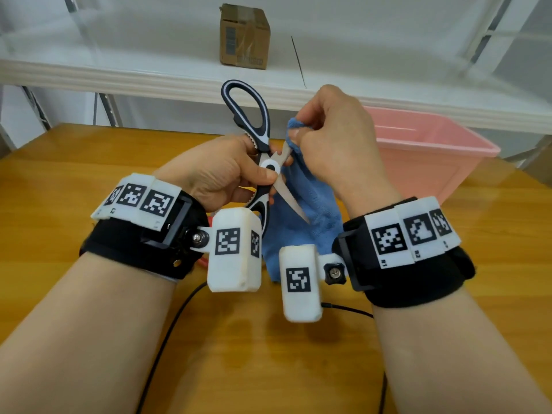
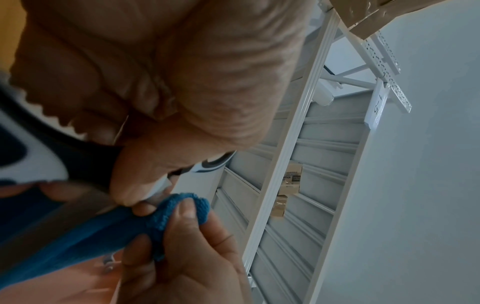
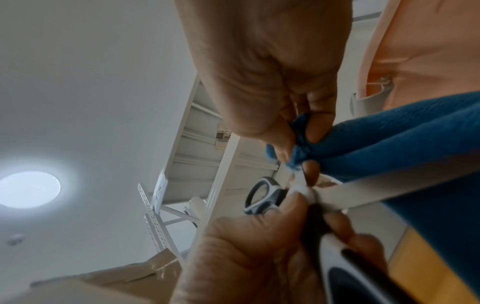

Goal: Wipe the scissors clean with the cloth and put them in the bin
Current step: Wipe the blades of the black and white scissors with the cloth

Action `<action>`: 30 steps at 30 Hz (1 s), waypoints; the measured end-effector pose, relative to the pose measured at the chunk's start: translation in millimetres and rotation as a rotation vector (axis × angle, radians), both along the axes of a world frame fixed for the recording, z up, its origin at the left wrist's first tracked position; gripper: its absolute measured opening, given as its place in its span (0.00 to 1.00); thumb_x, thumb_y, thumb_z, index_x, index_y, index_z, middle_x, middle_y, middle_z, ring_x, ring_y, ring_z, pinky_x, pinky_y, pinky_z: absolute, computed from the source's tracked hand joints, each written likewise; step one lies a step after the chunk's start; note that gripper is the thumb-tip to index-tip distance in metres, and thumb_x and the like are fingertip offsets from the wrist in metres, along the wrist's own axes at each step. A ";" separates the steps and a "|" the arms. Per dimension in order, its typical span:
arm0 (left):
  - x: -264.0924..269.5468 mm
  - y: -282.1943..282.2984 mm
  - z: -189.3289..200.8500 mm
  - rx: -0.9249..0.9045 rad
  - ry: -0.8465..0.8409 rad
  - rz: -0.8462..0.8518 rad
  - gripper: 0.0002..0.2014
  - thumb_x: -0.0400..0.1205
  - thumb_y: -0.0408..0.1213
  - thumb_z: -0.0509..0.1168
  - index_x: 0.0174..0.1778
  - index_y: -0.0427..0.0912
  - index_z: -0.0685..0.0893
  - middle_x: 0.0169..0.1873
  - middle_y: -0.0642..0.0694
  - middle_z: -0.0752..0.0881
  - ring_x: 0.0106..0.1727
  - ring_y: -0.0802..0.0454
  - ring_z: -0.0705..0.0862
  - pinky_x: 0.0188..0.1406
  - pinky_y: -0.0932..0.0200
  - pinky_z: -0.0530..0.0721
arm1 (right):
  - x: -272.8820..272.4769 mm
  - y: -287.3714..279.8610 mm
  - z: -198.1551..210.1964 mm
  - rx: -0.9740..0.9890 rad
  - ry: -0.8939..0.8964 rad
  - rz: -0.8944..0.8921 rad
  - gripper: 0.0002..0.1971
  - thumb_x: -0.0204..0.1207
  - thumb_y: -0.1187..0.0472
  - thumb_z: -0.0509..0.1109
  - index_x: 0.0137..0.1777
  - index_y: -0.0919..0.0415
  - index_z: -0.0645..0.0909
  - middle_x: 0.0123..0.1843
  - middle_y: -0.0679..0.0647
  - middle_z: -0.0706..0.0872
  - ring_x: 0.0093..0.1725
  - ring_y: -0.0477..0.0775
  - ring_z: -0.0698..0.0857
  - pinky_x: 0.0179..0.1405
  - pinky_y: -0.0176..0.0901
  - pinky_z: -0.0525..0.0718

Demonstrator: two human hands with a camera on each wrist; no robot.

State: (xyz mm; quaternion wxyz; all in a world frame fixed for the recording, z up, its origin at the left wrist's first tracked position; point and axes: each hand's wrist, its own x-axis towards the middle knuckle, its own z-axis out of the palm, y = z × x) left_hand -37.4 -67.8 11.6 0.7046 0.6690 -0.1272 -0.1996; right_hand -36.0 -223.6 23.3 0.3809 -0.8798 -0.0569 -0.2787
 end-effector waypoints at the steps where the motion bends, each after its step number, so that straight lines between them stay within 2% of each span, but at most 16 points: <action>1: 0.3 1.1 -0.1 -0.002 -0.001 0.003 0.15 0.80 0.16 0.60 0.45 0.41 0.84 0.34 0.44 0.89 0.36 0.47 0.87 0.36 0.54 0.90 | 0.2 2.1 -0.3 -0.025 0.018 0.008 0.06 0.76 0.65 0.73 0.44 0.54 0.80 0.39 0.41 0.81 0.39 0.39 0.81 0.33 0.27 0.73; 2: 0.5 2.0 -0.3 -0.007 0.001 0.006 0.15 0.80 0.16 0.60 0.46 0.41 0.84 0.34 0.44 0.89 0.36 0.47 0.87 0.36 0.55 0.90 | 0.6 2.8 -0.8 -0.034 0.029 0.005 0.06 0.76 0.64 0.74 0.43 0.53 0.80 0.38 0.40 0.81 0.40 0.40 0.80 0.34 0.29 0.73; 5: 0.9 1.6 0.8 -0.018 0.007 -0.019 0.15 0.80 0.16 0.59 0.50 0.40 0.82 0.37 0.45 0.90 0.37 0.46 0.86 0.38 0.53 0.90 | 1.5 -2.2 -0.5 0.029 -0.019 -0.051 0.07 0.77 0.66 0.71 0.43 0.53 0.78 0.37 0.40 0.79 0.37 0.36 0.78 0.30 0.23 0.73; 7: 0.8 0.6 0.9 -0.013 0.010 -0.025 0.16 0.80 0.16 0.59 0.50 0.41 0.82 0.37 0.45 0.90 0.37 0.45 0.85 0.40 0.53 0.90 | 0.9 -5.3 0.8 0.028 -0.062 -0.079 0.08 0.77 0.67 0.70 0.43 0.53 0.77 0.37 0.40 0.79 0.38 0.36 0.78 0.32 0.21 0.73; 10: 1.3 2.3 0.5 -0.001 0.014 -0.014 0.15 0.80 0.16 0.59 0.47 0.41 0.82 0.35 0.43 0.89 0.39 0.43 0.85 0.41 0.52 0.90 | -0.6 1.2 2.2 -0.046 0.001 -0.027 0.07 0.78 0.66 0.71 0.44 0.53 0.78 0.40 0.40 0.80 0.41 0.40 0.80 0.33 0.25 0.75; 12: 1.9 4.9 0.5 -0.008 0.022 -0.010 0.16 0.79 0.16 0.59 0.46 0.42 0.82 0.34 0.42 0.89 0.38 0.43 0.85 0.39 0.53 0.90 | -0.9 5.2 0.8 -0.077 0.026 -0.014 0.07 0.77 0.64 0.72 0.44 0.52 0.78 0.40 0.41 0.79 0.43 0.43 0.80 0.38 0.31 0.75; 14: 2.1 5.9 0.9 -0.007 0.021 -0.024 0.16 0.79 0.16 0.59 0.47 0.42 0.82 0.34 0.44 0.89 0.38 0.44 0.85 0.40 0.53 0.90 | -0.3 2.9 1.0 -0.025 0.004 -0.042 0.08 0.78 0.64 0.71 0.43 0.51 0.77 0.40 0.41 0.80 0.41 0.40 0.80 0.33 0.26 0.74; 16: 1.9 4.7 0.7 -0.004 0.024 -0.037 0.16 0.78 0.16 0.60 0.49 0.42 0.81 0.35 0.45 0.90 0.39 0.44 0.86 0.40 0.53 0.90 | 0.5 -1.5 1.7 0.011 -0.043 -0.092 0.07 0.78 0.64 0.70 0.43 0.52 0.76 0.39 0.40 0.79 0.41 0.39 0.79 0.32 0.26 0.73; 19: 3.2 5.1 -0.4 0.007 0.029 -0.051 0.16 0.76 0.17 0.62 0.50 0.41 0.82 0.37 0.43 0.89 0.40 0.43 0.86 0.42 0.51 0.89 | -0.5 -0.3 1.5 0.012 -0.098 -0.103 0.07 0.79 0.65 0.69 0.45 0.52 0.75 0.42 0.43 0.81 0.44 0.44 0.80 0.37 0.29 0.76; 21: 4.8 9.0 -0.7 0.015 0.031 -0.059 0.15 0.71 0.20 0.65 0.50 0.40 0.82 0.37 0.41 0.88 0.39 0.42 0.86 0.42 0.51 0.89 | -1.9 6.1 0.2 -0.045 -0.056 -0.046 0.07 0.79 0.65 0.69 0.45 0.52 0.75 0.45 0.45 0.83 0.47 0.46 0.82 0.40 0.33 0.78; 23: 6.0 12.8 -0.7 -0.002 0.031 -0.053 0.17 0.68 0.21 0.65 0.50 0.40 0.82 0.37 0.41 0.87 0.38 0.42 0.86 0.40 0.51 0.89 | -2.4 10.8 -1.0 -0.090 -0.003 -0.001 0.08 0.79 0.64 0.70 0.44 0.51 0.76 0.42 0.42 0.81 0.46 0.44 0.81 0.37 0.30 0.74; 26: 5.1 11.5 0.8 -0.019 0.021 -0.045 0.17 0.73 0.16 0.63 0.51 0.40 0.81 0.37 0.42 0.89 0.37 0.44 0.87 0.35 0.53 0.90 | -0.9 3.8 0.1 0.001 -0.057 -0.047 0.11 0.78 0.64 0.70 0.41 0.49 0.74 0.38 0.40 0.79 0.41 0.39 0.79 0.34 0.26 0.72; 28: 2.7 9.1 0.9 -0.009 0.018 -0.061 0.17 0.77 0.14 0.60 0.53 0.39 0.81 0.40 0.42 0.89 0.34 0.44 0.88 0.28 0.55 0.89 | -0.4 -1.8 1.0 0.041 -0.090 -0.080 0.09 0.78 0.66 0.69 0.42 0.51 0.74 0.38 0.40 0.78 0.40 0.37 0.78 0.34 0.24 0.74; 30: 2.1 8.5 0.2 -0.010 0.031 -0.062 0.16 0.77 0.14 0.60 0.50 0.38 0.81 0.42 0.41 0.89 0.34 0.44 0.88 0.29 0.54 0.89 | -0.9 -3.9 1.6 0.037 -0.073 -0.062 0.07 0.78 0.66 0.70 0.44 0.53 0.76 0.38 0.40 0.78 0.40 0.38 0.78 0.36 0.24 0.75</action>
